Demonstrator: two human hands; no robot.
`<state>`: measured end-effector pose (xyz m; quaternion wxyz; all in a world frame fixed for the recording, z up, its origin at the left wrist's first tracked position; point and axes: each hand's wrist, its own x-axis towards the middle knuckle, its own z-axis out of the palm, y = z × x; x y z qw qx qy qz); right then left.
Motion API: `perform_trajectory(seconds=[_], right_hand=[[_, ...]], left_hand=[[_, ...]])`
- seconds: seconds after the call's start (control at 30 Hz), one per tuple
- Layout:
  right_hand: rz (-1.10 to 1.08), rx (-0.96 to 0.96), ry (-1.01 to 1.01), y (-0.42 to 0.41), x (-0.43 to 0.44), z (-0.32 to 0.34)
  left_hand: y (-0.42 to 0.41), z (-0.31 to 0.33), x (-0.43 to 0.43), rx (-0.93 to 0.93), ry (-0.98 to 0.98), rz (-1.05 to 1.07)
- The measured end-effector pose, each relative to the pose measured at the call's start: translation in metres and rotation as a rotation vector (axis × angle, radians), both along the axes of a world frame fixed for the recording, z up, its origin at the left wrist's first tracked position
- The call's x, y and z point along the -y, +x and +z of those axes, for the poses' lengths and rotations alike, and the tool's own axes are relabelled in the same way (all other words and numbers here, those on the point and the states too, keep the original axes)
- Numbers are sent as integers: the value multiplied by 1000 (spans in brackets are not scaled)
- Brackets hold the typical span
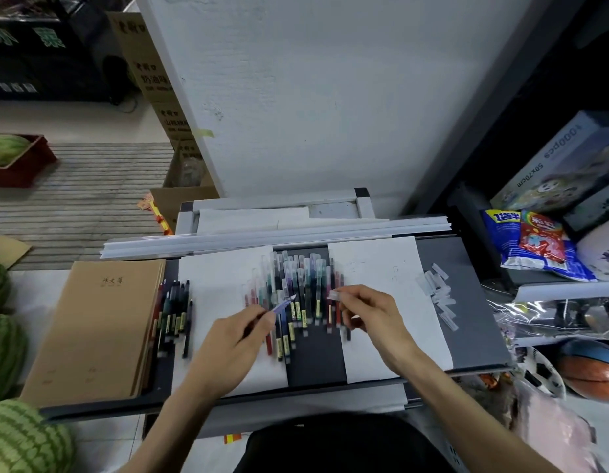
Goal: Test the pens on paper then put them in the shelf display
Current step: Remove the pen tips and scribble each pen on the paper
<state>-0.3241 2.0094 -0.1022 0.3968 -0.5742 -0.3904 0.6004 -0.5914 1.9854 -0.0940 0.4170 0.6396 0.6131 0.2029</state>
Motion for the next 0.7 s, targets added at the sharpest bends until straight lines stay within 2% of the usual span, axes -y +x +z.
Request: perform_trajectory(seconds=[0.13, 0.27, 0.5, 0.7], right_hand=[[96, -101, 92, -5, 18, 29], [83, -154, 151, -1, 27, 45], [199, 85, 268, 4, 32, 65], [186, 118, 246, -5, 36, 59]], left_hand=[[11, 29, 7, 34, 106, -114], [16, 45, 12, 43, 159, -180], [16, 57, 18, -60, 215, -239], [26, 60, 17, -106, 244, -285]])
